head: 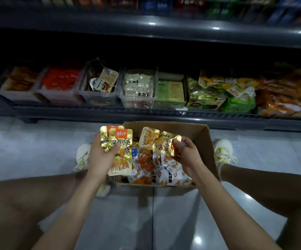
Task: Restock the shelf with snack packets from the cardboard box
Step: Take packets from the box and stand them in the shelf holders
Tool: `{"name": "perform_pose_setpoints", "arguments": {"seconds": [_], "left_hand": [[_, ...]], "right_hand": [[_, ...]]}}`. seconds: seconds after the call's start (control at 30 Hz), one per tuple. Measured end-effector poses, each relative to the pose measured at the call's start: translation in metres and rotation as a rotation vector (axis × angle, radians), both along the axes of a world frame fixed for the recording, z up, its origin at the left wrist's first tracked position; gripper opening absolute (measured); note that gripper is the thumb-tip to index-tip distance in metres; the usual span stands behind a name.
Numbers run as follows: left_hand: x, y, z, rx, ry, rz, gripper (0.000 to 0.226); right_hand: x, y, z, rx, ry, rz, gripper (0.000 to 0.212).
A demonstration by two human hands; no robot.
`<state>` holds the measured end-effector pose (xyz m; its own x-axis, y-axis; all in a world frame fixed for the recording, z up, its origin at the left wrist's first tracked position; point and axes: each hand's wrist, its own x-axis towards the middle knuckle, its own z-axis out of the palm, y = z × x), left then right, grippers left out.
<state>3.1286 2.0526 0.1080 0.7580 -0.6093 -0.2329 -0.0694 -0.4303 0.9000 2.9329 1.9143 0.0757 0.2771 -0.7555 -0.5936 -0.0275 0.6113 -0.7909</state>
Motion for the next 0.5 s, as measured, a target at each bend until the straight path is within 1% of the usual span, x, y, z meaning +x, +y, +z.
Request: {"name": "perform_pose_setpoints", "arguments": {"seconds": [0.07,0.17,0.3,0.4,0.5], "left_hand": [[-0.001,0.002,0.019,-0.021,-0.046,-0.033,0.046],[0.0,0.002,0.046,-0.065,-0.072,-0.071,0.038],[0.005,-0.005,0.089,-0.117,-0.088,-0.069,0.048],[0.013,-0.017,0.122,-0.182,-0.13,-0.066,0.048],[0.025,-0.031,0.155,-0.247,-0.177,-0.079,0.039]], "right_hand": [[-0.007,-0.002,0.025,-0.022,-0.032,0.007,0.006],[-0.011,-0.007,0.063,-0.055,-0.092,0.008,0.011],[-0.011,-0.015,0.122,-0.123,-0.136,0.062,0.016],[-0.002,-0.026,0.165,-0.212,-0.152,0.057,0.015],[0.012,-0.039,0.204,-0.269,-0.174,0.069,0.013]]}}
